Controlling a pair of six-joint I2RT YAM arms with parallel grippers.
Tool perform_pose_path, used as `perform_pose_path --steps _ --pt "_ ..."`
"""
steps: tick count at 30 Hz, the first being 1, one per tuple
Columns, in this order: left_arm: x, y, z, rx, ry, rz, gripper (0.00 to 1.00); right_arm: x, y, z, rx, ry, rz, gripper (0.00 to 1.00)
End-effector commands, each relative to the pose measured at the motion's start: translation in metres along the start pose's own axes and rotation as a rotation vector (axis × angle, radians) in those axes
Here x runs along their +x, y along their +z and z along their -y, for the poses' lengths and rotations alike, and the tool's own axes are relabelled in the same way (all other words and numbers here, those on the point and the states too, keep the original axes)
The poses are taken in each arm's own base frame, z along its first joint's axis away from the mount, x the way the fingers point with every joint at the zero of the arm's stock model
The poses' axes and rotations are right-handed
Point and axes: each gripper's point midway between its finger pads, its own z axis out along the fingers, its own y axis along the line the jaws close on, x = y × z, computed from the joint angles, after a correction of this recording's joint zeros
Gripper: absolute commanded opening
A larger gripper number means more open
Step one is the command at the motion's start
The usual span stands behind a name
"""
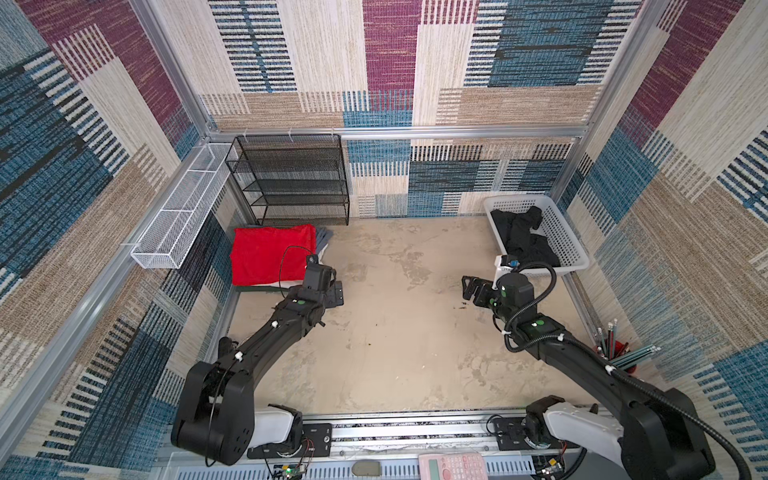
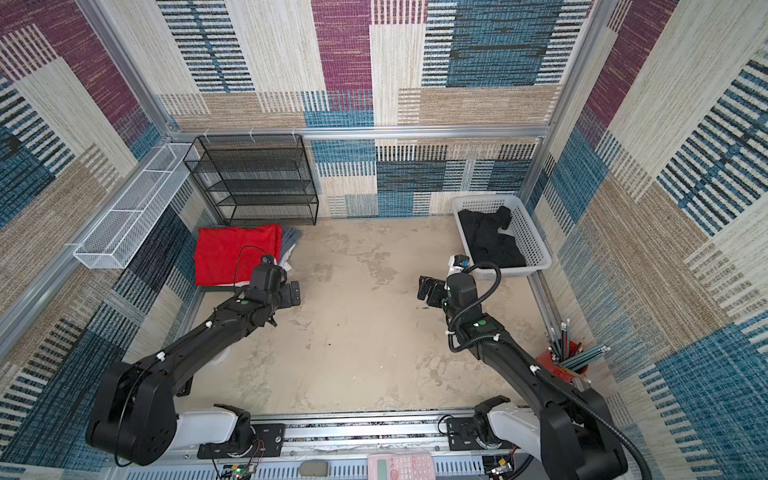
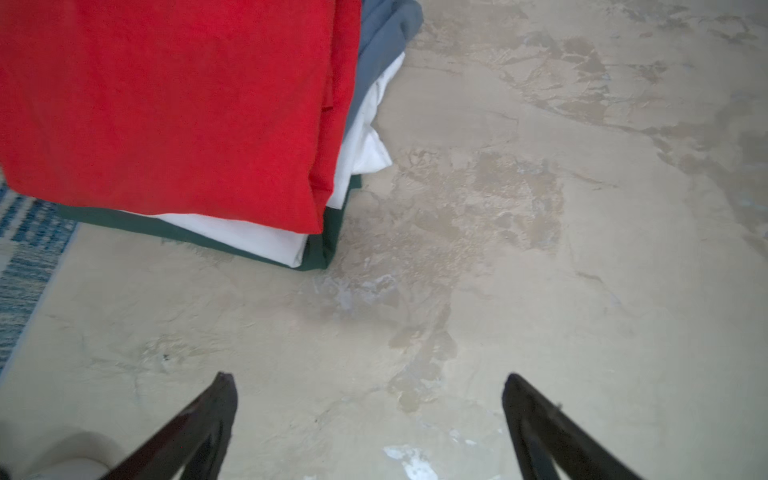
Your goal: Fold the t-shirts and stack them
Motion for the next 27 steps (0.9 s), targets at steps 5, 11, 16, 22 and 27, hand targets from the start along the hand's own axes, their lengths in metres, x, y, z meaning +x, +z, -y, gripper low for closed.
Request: perform_pose_path --steps 5,11,16,22,27 --pt "-0.012 -0.006 -0.051 -0.034 -0.099 0.228 1.0 -0.031 -0.037 0.073 0.355 -0.063 0.336 0.99" --pt "0.006 0.003 -0.079 -0.082 -0.097 0.301 1.0 -0.027 -0.052 0.087 0.388 -0.119 0.442 0.99" --pt "0.003 0.011 -0.072 -0.025 -0.065 0.398 1.0 -0.005 -0.064 0.107 0.409 -0.131 0.535 0.99" --pt "-0.004 0.039 -0.058 0.041 -0.036 0.434 1.0 -0.019 -0.072 0.099 0.375 -0.191 0.645 0.99" --pt "0.002 0.064 -0.057 0.094 -0.054 0.318 1.0 -0.03 -0.076 0.094 0.377 -0.227 0.73 0.99"
